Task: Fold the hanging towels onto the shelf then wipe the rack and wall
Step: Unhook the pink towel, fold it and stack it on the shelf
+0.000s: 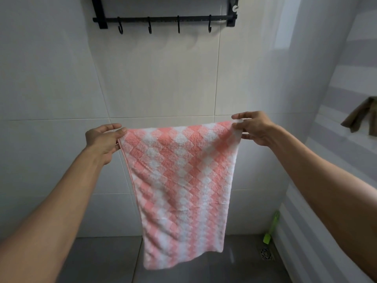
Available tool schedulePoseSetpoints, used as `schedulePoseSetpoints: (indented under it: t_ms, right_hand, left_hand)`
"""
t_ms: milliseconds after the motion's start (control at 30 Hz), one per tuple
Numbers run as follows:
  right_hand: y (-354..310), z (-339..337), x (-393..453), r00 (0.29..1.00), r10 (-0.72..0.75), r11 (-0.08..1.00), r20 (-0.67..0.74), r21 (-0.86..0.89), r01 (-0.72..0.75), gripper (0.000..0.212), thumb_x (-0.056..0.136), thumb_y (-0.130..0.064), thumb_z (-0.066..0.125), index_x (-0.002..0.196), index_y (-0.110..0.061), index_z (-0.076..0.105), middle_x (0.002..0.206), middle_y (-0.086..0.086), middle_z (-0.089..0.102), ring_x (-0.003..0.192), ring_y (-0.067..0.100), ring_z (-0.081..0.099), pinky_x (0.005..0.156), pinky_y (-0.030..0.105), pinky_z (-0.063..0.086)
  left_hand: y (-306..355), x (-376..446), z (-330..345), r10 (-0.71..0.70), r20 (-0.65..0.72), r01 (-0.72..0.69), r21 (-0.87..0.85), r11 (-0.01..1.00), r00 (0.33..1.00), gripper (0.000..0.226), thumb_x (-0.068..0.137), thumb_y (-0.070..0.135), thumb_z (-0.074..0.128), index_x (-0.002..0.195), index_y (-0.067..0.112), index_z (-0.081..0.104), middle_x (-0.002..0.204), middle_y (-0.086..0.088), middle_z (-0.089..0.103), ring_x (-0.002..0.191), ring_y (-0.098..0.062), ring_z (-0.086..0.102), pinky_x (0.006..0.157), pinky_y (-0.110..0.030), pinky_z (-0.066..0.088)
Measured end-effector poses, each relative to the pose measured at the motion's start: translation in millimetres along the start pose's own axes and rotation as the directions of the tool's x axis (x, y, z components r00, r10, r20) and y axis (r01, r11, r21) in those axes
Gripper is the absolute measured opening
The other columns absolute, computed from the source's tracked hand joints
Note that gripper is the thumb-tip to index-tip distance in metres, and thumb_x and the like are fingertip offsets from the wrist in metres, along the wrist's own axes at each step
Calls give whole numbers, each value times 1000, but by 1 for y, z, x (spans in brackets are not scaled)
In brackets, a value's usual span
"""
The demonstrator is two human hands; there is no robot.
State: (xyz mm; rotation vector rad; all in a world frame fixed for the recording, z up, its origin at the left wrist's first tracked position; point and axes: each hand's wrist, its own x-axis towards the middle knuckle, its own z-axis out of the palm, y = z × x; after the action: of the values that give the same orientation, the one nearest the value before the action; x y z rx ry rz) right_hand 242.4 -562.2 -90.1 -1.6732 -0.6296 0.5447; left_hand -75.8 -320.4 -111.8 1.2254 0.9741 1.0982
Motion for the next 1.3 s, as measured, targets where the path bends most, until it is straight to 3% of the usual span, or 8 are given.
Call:
schedulePoseSetpoints:
  t_ms: [233, 433, 633, 800, 900, 1000, 1133, 1300]
  right_hand:
    - [-8, 3, -2, 999, -20, 1000, 49, -3, 20, 43, 88, 15, 65, 126, -4, 65, 96, 7, 62, 85, 18, 65, 89, 37, 54]
    - [-6, 2, 1, 995, -66, 972, 78, -221, 82, 60, 79, 21, 70, 135, 2, 59, 138, 30, 50, 95, 29, 66, 89, 33, 57]
    - [-2, 9, 6, 989, -145, 870, 0, -476, 128, 13, 92, -4, 69, 104, -5, 73, 91, 7, 68, 93, 26, 64, 88, 39, 55]
    - [-35, -6, 19, 970, -221, 956, 105, -173, 237, 7, 92, -8, 71, 99, -9, 68, 96, 8, 67, 94, 22, 64, 90, 43, 53]
    - [-43, -11, 14, 951, -253, 962, 177, 154, 227, 47, 75, -15, 87, 116, -9, 64, 108, 8, 73, 99, 22, 72, 86, 44, 56]
    - [18, 7, 5, 939, -25, 997, 344, -66, 50, 101, 27, -36, 103, 117, -8, 68, 111, 10, 76, 102, 28, 74, 85, 47, 60]
    - [83, 21, -6, 924, 115, 988, 366, -138, -69, 109, 25, -54, 101, 118, -6, 70, 111, 11, 76, 101, 30, 74, 90, 52, 59]
    - [53, 20, 4, 961, 2, 995, 275, 99, -30, 108, 24, -66, 96, 106, 1, 74, 108, 19, 76, 93, 29, 74, 86, 44, 60]
  left_hand:
    - [-1, -3, -6, 23, 18, -24, 20, 1000, 1000, 23, 72, 0, 83, 87, 10, 69, 88, -11, 70, 72, -19, 68, 74, -32, 60]
    - [-5, 3, -15, 83, 80, -104, 308, 946, 993, 54, 44, -12, 91, 89, 10, 71, 95, -14, 69, 84, -27, 69, 76, -37, 62]
    - [-7, 0, -11, 179, 71, -186, 604, 775, 981, 30, 56, 9, 95, 75, 7, 72, 71, -3, 65, 60, -13, 54, 61, -21, 44]
    - [30, 26, -13, 292, 99, -308, 313, 899, 951, 25, 75, 1, 83, 83, 17, 64, 77, -2, 60, 63, -10, 55, 64, -27, 47]
    - [31, 33, -10, 301, 242, -344, 161, 925, 923, 38, 79, -1, 79, 103, 20, 59, 94, -4, 68, 77, -12, 65, 69, -26, 56]
    - [-38, 29, -14, 90, 247, -170, 325, 930, 965, 16, 87, 12, 75, 100, 3, 70, 94, -13, 71, 79, -22, 65, 81, -42, 54]
    - [-93, 9, -29, -156, 159, 103, 298, 949, 975, 21, 98, 15, 61, 99, -5, 69, 83, -15, 66, 64, -21, 62, 73, -35, 51]
    - [-35, 15, -17, -70, 141, 57, 94, 994, 988, 19, 98, 16, 59, 84, 7, 67, 67, -2, 71, 50, -13, 65, 59, -29, 52]
